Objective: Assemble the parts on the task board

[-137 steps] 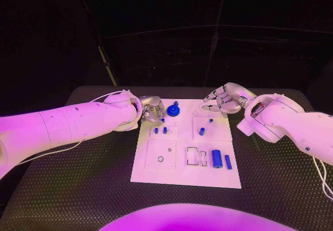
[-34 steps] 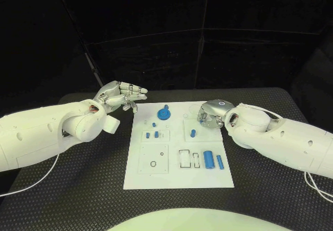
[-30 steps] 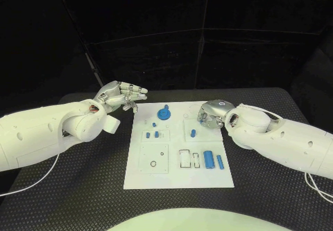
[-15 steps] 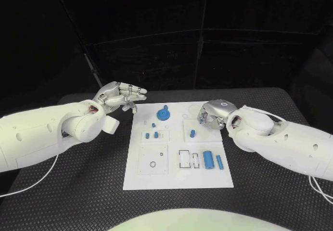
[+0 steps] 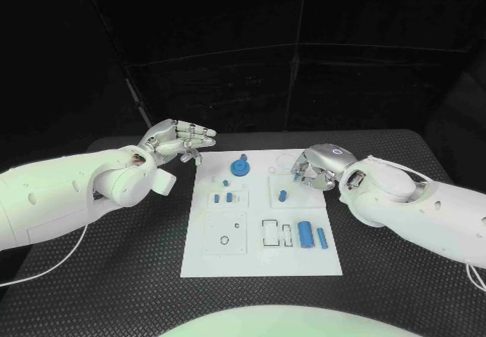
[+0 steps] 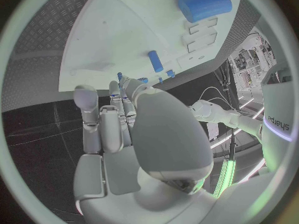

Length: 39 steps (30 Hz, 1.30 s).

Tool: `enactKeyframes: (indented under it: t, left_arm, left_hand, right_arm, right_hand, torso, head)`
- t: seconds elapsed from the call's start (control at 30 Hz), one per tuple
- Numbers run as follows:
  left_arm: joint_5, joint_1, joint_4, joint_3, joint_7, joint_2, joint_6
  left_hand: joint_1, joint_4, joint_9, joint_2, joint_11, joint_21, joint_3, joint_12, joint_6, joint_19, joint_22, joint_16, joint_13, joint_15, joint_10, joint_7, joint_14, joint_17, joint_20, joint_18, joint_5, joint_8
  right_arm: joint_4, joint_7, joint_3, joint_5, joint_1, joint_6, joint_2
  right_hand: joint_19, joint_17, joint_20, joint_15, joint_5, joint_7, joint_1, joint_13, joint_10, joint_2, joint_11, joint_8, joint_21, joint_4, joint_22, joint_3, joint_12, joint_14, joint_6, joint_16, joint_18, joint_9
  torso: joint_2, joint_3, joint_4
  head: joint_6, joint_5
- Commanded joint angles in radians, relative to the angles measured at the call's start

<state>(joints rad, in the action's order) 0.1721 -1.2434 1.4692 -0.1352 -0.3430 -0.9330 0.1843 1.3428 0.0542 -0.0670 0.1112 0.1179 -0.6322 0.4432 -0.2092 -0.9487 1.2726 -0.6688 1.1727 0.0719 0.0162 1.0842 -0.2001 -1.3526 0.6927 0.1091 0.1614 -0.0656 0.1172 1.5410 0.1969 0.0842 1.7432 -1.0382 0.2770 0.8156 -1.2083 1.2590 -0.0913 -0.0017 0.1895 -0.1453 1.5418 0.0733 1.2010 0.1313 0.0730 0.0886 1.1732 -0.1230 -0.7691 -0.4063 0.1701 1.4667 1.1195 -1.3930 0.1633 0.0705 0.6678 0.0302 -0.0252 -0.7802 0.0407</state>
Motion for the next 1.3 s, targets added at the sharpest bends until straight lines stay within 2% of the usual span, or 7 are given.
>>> enactKeyframes:
  t: [0.03, 0.33, 0.5, 0.6, 0.77, 0.97, 1.3]
  left_arm:
    - [0.001, -0.001, 0.000, 0.001, -0.017, 0.001, -0.005]
    - [0.001, -0.001, 0.001, 0.000, -0.041, 0.013, -0.025]
    - [0.001, -0.001, 0.003, 0.000, -0.050, 0.019, -0.028]
    - [0.001, -0.001, 0.003, 0.000, -0.054, 0.023, -0.027]
    - [0.000, -0.001, 0.005, 0.000, -0.058, 0.027, -0.024]
    - [0.000, -0.002, 0.004, 0.000, -0.061, 0.035, -0.020]
    - [0.000, -0.003, 0.007, 0.000, -0.062, 0.041, -0.020]
  left_hand:
    - [0.005, 0.005, 0.000, 0.000, 0.002, 0.004, 0.001, -0.006, 0.006, -0.003, 0.001, -0.003, -0.001, 0.006, -0.008, -0.001, 0.004, -0.001, 0.004, 0.017, -0.004, -0.002]
    - [-0.004, 0.005, -0.002, 0.002, 0.004, 0.005, -0.007, -0.014, 0.013, -0.006, 0.001, 0.000, 0.000, 0.009, -0.016, -0.003, 0.008, -0.002, 0.007, 0.017, -0.003, 0.004]
    - [-0.006, 0.004, -0.002, 0.000, 0.004, 0.006, -0.009, -0.017, 0.013, -0.006, 0.001, 0.000, 0.001, 0.009, -0.017, -0.003, 0.009, -0.004, 0.008, 0.018, -0.004, 0.007]
    - [-0.006, 0.004, -0.002, 0.000, 0.004, 0.006, -0.009, -0.018, 0.013, -0.006, 0.001, 0.000, 0.001, 0.009, -0.017, -0.003, 0.010, -0.005, 0.008, 0.018, -0.004, 0.007]
    - [-0.006, 0.004, -0.003, -0.001, 0.004, 0.006, -0.009, -0.019, 0.013, -0.007, 0.001, 0.000, 0.001, 0.009, -0.017, -0.002, 0.010, -0.006, 0.008, 0.018, -0.004, 0.009]
    - [-0.006, 0.004, -0.003, -0.001, 0.004, 0.006, -0.009, -0.019, 0.013, -0.007, 0.001, 0.000, 0.001, 0.009, -0.017, -0.002, 0.010, -0.006, 0.008, 0.018, -0.004, 0.009]
    - [-0.006, 0.004, -0.003, -0.001, 0.004, 0.006, -0.009, -0.019, 0.013, -0.007, 0.001, 0.000, 0.001, 0.009, -0.017, -0.002, 0.010, -0.006, 0.008, 0.018, -0.004, 0.009]
  right_arm:
    - [0.049, -0.020, 0.011, -0.037, -0.002, 0.052, 0.015]
    - [0.161, -0.080, 0.020, -0.106, -0.002, 0.073, 0.005]
    - [0.163, -0.112, 0.018, -0.128, -0.002, 0.046, -0.039]
    - [0.156, -0.121, 0.016, -0.131, 0.001, 0.031, -0.071]
    - [0.150, -0.123, -0.002, -0.102, 0.018, -0.003, -0.110]
    - [0.121, -0.120, -0.034, -0.047, 0.041, -0.054, -0.159]
    - [0.076, -0.107, -0.044, -0.005, 0.070, -0.064, -0.203]
  right_hand:
    - [0.001, 0.003, -0.003, -0.008, -0.004, -0.001, -0.009, -0.001, 0.011, 0.000, 0.000, -0.004, 0.007, 0.002, -0.005, -0.006, -0.006, 0.049, 0.009, -0.009, -0.020, 0.000]
    - [-0.004, 0.011, -0.002, -0.009, 0.004, -0.001, -0.015, 0.000, 0.016, 0.002, -0.002, -0.005, 0.014, 0.008, -0.017, -0.014, -0.007, 0.051, 0.013, -0.014, -0.021, 0.001]
    - [-0.005, 0.013, -0.002, -0.009, 0.005, -0.001, -0.018, 0.000, 0.016, 0.003, -0.001, -0.005, 0.015, 0.008, -0.019, -0.014, -0.007, 0.051, 0.013, -0.016, -0.022, 0.001]
    - [-0.004, 0.012, -0.002, -0.009, 0.005, -0.001, -0.022, -0.001, 0.016, 0.003, -0.001, -0.006, 0.014, 0.008, -0.017, -0.014, -0.008, 0.051, 0.013, -0.016, -0.022, 0.000]
    - [-0.003, 0.012, -0.002, -0.008, 0.005, -0.001, -0.024, -0.001, 0.015, 0.004, -0.001, -0.006, 0.014, 0.008, -0.016, -0.014, -0.009, 0.051, 0.012, -0.016, -0.021, 0.000]
    - [0.000, 0.007, -0.003, -0.007, 0.003, -0.002, -0.032, -0.002, 0.012, 0.005, 0.000, -0.009, 0.011, 0.009, -0.011, -0.015, -0.013, 0.050, 0.009, -0.014, -0.021, 0.000]
    - [0.001, 0.006, -0.003, -0.007, 0.002, -0.002, -0.033, -0.002, 0.012, 0.005, 0.000, -0.009, 0.010, 0.009, -0.008, -0.015, -0.014, 0.050, 0.010, -0.014, -0.020, 0.000]
  torso:
    - [0.000, -0.0005, -0.0002]
    - [0.002, -0.0014, 0.0022]
    - [0.001, -0.0039, 0.0026]
    - [0.002, -0.0023, 0.0017]
    - [0.002, -0.0045, 0.0022]
    - [0.001, -0.0011, 0.0011]
    - [0.002, -0.0010, 0.0014]
  head:
    - [-0.001, 0.004]
    - [-0.002, 0.017]
    - [-0.006, 0.033]
    - [-0.009, 0.042]
    - [-0.014, 0.053]
    - [-0.022, 0.069]
    - [-0.027, 0.077]
